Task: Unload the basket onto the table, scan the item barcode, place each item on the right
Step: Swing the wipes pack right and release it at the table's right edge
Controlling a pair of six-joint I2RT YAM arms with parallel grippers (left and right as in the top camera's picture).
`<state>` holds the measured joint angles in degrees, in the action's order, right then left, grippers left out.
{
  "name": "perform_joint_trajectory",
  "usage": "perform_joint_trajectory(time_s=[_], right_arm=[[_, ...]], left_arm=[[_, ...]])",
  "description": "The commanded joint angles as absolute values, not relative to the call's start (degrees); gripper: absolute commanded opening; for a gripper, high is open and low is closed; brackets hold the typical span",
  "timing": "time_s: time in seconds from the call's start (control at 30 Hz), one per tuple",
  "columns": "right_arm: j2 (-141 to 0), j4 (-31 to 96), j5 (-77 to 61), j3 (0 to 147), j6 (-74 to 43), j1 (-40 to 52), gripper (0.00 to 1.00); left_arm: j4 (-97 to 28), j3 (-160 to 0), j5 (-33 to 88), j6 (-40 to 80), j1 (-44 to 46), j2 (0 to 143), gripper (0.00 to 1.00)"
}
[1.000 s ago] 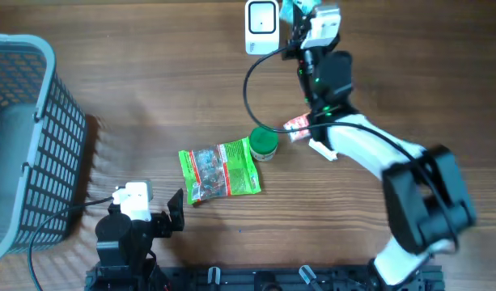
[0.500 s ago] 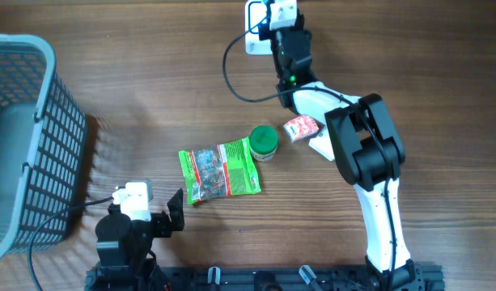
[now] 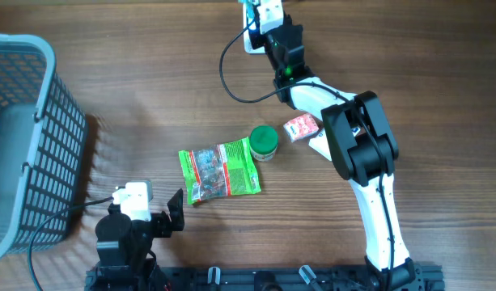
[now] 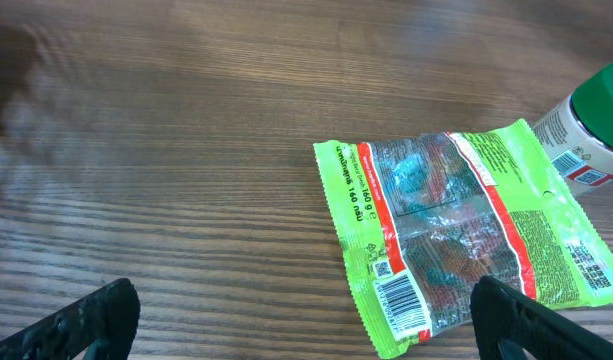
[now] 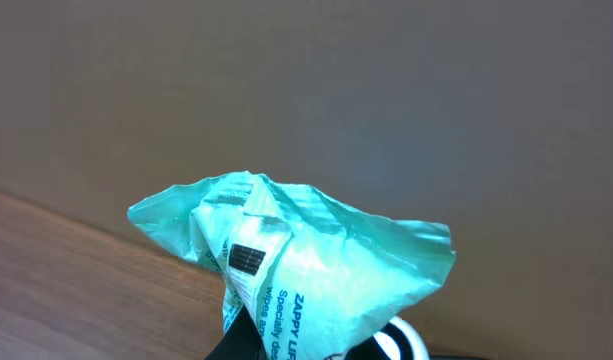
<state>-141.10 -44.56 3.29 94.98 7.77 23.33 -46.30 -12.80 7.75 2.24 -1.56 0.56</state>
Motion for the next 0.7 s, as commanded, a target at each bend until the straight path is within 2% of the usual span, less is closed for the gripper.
perform_joint_trajectory(time_s=[0.0, 0.13, 0.23, 0.37, 0.43, 0.53, 0.67], right_arm=[[-137.7, -40.4, 0.5, 94.5, 6.9, 23.5, 0.04], [-128.4, -32.4, 0.7, 94.5, 7.5, 23.1, 0.04], [-117.6, -19.7, 6.2, 94.5, 7.4, 22.2, 0.04], [-106.4, -1.9, 27.8, 94.5, 2.9, 19.4, 0.04], [-102.7, 9.8, 40.8, 94.5, -3.3, 16.1, 0.04], [-101.9, 27.3, 49.7, 94.0, -17.4, 6.8, 0.04], [-103.0, 34.0, 45.0, 89.3, -33.3, -5.2, 0.04]], left_arm=[[-46.2, -12.6, 7.4, 2.1, -1.8, 0.3, 1.0], [-46.2, -12.6, 7.4, 2.1, -1.8, 0.3, 1.0], [-46.2, -12.6, 7.4, 2.1, -1.8, 0.3, 1.0], [-46.2, -12.6, 7.4, 2.1, -1.8, 0.3, 1.0], [-46.2, -12.6, 7.4, 2.1, -1.8, 0.3, 1.0], [-46.2, -12.6, 7.4, 2.1, -1.8, 0.3, 1.0], [-46.2, -12.6, 7.4, 2.1, -1.8, 0.3, 1.0]])
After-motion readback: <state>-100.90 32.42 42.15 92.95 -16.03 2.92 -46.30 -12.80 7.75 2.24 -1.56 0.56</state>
